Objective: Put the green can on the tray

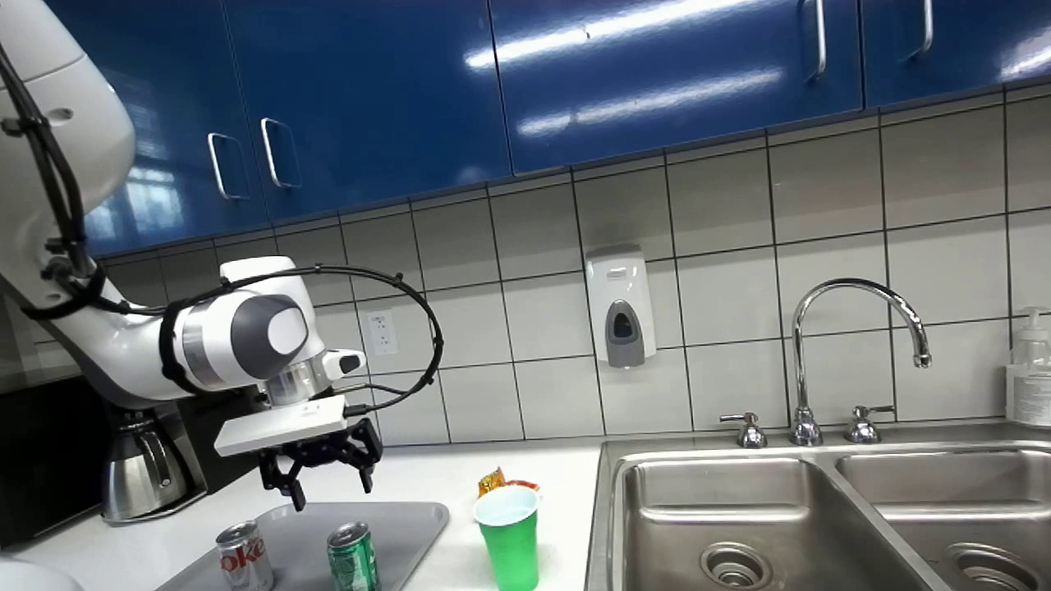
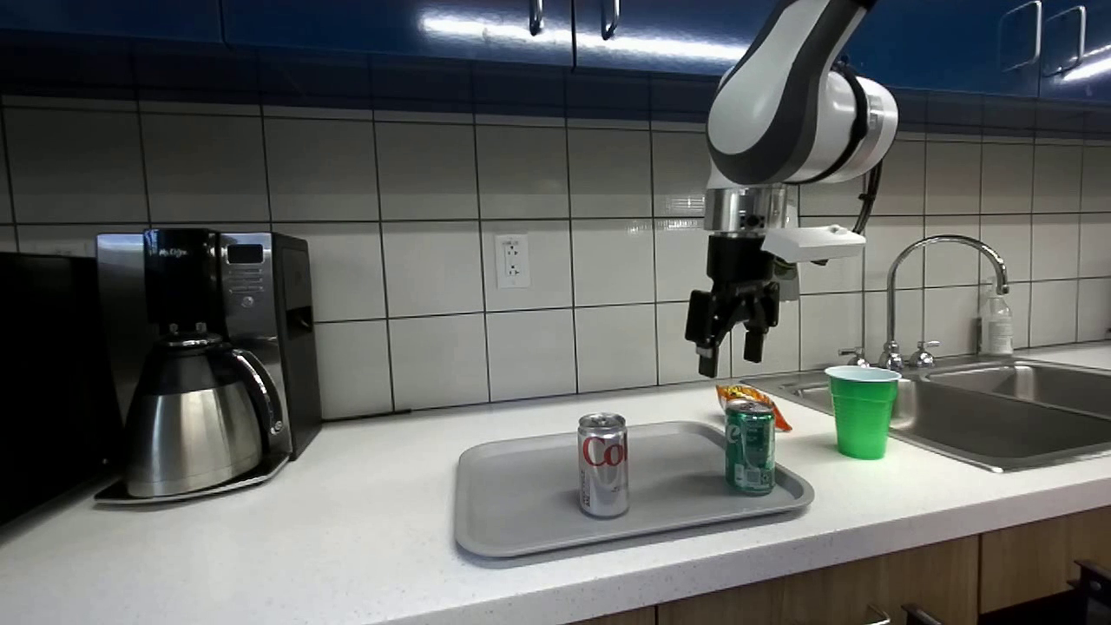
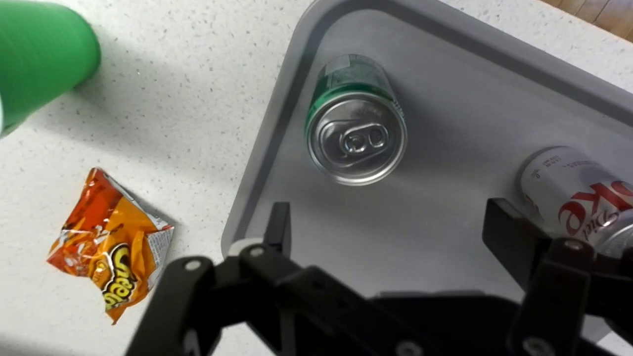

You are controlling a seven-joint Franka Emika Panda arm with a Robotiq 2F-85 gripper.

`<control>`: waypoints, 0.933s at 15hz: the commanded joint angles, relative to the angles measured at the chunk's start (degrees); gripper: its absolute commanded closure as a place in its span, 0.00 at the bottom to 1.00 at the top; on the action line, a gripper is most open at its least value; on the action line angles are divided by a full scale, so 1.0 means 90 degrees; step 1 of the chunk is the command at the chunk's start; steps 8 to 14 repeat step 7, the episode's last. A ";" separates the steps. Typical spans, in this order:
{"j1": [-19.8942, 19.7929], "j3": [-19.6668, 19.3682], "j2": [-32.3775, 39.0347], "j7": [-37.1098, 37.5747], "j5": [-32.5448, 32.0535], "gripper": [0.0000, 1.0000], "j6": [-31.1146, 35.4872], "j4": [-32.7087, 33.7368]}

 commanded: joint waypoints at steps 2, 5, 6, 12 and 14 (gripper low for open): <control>0.0125 0.0028 -0.1037 -0.0050 -0.0020 0.00 0.0264 -0.0699; 0.0149 -0.0015 -0.0751 0.0007 -0.0011 0.00 0.0141 -0.0451; 0.0167 -0.0018 -0.0866 0.0008 -0.0013 0.00 0.0144 -0.0521; 0.0173 -0.0020 -0.0939 0.0010 -0.0015 0.00 0.0145 -0.0567; 0.0173 -0.0020 -0.0939 0.0010 -0.0015 0.00 0.0145 -0.0567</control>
